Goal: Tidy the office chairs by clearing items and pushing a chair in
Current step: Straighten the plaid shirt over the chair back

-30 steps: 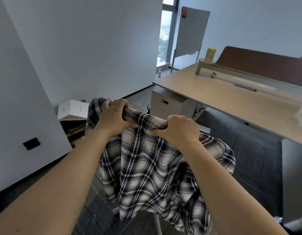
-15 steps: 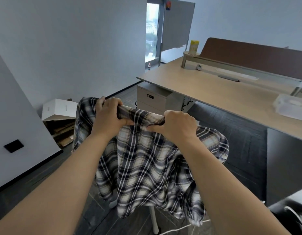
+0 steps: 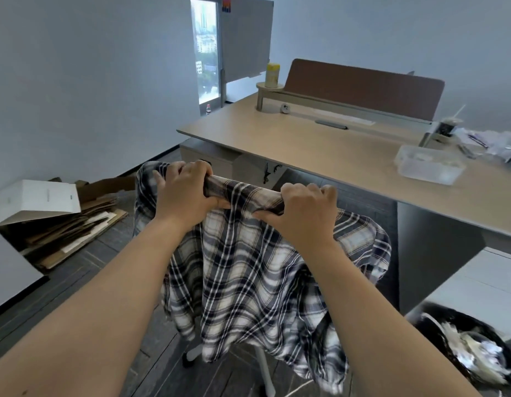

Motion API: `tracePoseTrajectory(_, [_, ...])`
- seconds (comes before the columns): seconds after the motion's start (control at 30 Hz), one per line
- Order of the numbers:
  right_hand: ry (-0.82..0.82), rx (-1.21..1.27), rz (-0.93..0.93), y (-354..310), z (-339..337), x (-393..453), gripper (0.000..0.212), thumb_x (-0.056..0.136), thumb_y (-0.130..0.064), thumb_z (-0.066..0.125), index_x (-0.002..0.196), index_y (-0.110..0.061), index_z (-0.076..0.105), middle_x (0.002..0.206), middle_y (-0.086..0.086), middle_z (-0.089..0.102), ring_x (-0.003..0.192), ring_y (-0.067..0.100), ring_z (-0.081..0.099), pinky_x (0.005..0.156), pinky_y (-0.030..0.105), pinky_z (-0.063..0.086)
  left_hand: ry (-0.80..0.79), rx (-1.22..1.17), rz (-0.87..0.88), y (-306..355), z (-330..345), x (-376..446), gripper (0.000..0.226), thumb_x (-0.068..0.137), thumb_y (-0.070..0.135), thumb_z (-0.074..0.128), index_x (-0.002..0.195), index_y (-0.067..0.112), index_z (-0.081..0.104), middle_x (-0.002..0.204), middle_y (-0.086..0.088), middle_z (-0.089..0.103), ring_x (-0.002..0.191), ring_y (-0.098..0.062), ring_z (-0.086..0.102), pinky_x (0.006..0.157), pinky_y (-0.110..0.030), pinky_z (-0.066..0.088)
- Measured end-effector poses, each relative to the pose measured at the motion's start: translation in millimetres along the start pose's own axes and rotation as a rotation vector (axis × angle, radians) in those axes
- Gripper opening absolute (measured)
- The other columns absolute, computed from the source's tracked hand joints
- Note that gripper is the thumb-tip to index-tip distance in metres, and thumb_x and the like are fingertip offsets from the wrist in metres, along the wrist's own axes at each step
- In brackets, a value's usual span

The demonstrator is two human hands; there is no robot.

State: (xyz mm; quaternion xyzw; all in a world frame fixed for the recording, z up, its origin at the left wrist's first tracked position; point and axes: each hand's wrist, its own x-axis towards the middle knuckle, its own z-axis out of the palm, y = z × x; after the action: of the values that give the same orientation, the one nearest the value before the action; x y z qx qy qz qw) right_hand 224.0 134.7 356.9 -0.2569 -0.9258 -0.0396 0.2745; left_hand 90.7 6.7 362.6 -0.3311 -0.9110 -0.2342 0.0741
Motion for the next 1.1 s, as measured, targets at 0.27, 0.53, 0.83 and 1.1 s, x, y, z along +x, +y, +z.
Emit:
tracePoseTrajectory(0.27, [-0.284, 0.133, 0.290, 65.0, -5.4, 4.9, 0.058, 0.077, -0.058, 0.057, 0.118, -0.017, 0.050, 0.126, 0.004, 0.053, 0.131, 0.032, 0.033, 0.109, 0.068, -0.002, 0.033, -0.123, 0.095, 59.9, 42.0, 21.0, 0.061, 0.067, 0.039, 0.074, 0.111, 0.005, 0.048, 0.121, -0.015, 0.054, 0.124, -0.033, 0.030, 0.099, -0.039, 0.030])
tracePoseTrajectory(0.53, [-0.197, 0.151, 0.334, 109.2, 20.3, 41.7, 0.052, 0.076, -0.056, 0.061, 0.103, -0.013, 0.053, 0.114, 0.003, 0.058, 0.120, 0.028, 0.041, 0.109, 0.055, 0.015, 0.023, -0.098, 0.218, 78.8, 79.9, 78.8, 0.062, 0.071, 0.040, 0.070, 0.118, 0.005, 0.052, 0.125, -0.017, 0.052, 0.128, -0.034, 0.030, 0.108, -0.039, 0.023])
tracePoseTrajectory(0.83, [-0.145, 0.129, 0.473, 150.7, 58.9, 99.5, 0.043, 0.077, -0.050, 0.064, 0.080, -0.019, 0.034, 0.087, -0.004, 0.039, 0.113, 0.029, 0.046, 0.110, 0.057, 0.018, -0.106, -0.025, 0.296, 105.7, 110.1, 168.3, 0.067, 0.068, 0.059, 0.062, 0.115, 0.013, 0.052, 0.125, -0.008, 0.055, 0.124, -0.032, 0.034, 0.114, -0.054, 0.019])
tracePoseTrajectory(1.1, [-0.159, 0.100, 0.534, 195.8, 81.2, 145.6, 0.045, 0.076, -0.051, 0.064, 0.078, -0.015, 0.038, 0.087, -0.002, 0.040, 0.109, 0.027, 0.044, 0.108, 0.053, 0.020, -0.153, -0.070, 0.415, 130.3, 141.3, 234.5, 0.064, 0.072, 0.060, 0.057, 0.114, 0.012, 0.051, 0.120, -0.009, 0.056, 0.121, -0.031, 0.036, 0.103, -0.042, 0.025])
